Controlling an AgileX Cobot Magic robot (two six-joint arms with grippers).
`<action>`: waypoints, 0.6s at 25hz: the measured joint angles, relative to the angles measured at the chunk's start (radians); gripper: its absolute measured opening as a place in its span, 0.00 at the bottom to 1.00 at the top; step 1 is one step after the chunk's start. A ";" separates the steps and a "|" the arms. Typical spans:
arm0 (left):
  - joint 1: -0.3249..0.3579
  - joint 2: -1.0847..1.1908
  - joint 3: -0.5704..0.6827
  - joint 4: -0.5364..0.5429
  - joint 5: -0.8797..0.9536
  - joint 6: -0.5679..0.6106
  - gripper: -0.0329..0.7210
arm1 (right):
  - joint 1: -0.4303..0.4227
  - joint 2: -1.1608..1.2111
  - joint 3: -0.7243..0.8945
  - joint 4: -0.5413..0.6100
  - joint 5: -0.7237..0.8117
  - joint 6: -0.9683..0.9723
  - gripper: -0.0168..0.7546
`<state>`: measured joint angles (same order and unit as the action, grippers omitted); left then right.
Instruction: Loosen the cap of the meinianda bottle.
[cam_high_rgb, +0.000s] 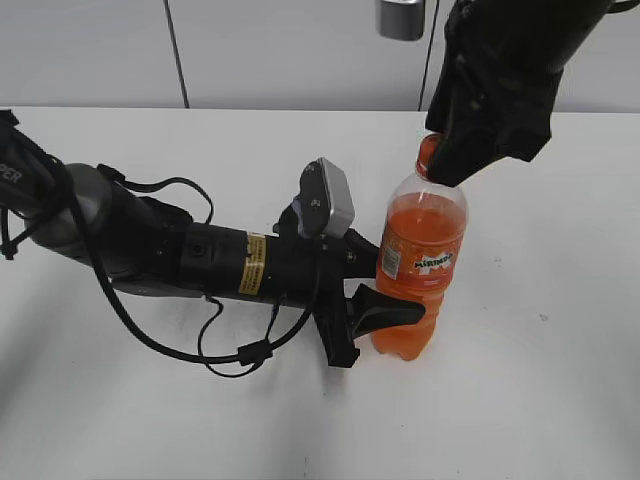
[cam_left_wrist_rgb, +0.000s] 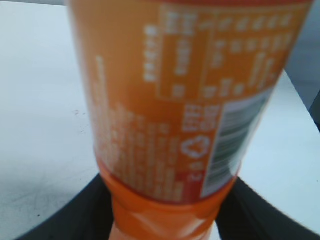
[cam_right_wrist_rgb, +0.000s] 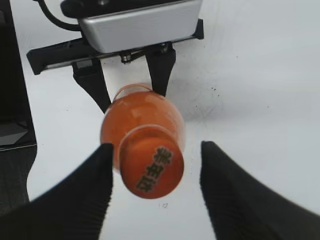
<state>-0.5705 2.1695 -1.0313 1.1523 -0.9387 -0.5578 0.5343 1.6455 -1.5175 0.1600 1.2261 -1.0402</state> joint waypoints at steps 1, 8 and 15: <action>0.000 0.000 0.000 0.000 0.000 0.000 0.53 | 0.000 -0.001 0.000 -0.002 0.000 0.013 0.62; 0.000 0.000 0.000 0.000 0.000 0.000 0.53 | 0.000 -0.087 0.000 0.021 -0.001 0.127 0.75; 0.000 0.000 0.000 0.001 0.001 0.000 0.53 | 0.000 -0.149 0.000 0.012 -0.001 0.921 0.71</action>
<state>-0.5705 2.1692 -1.0313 1.1532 -0.9379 -0.5578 0.5343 1.4969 -1.5175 0.1717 1.2252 -0.1188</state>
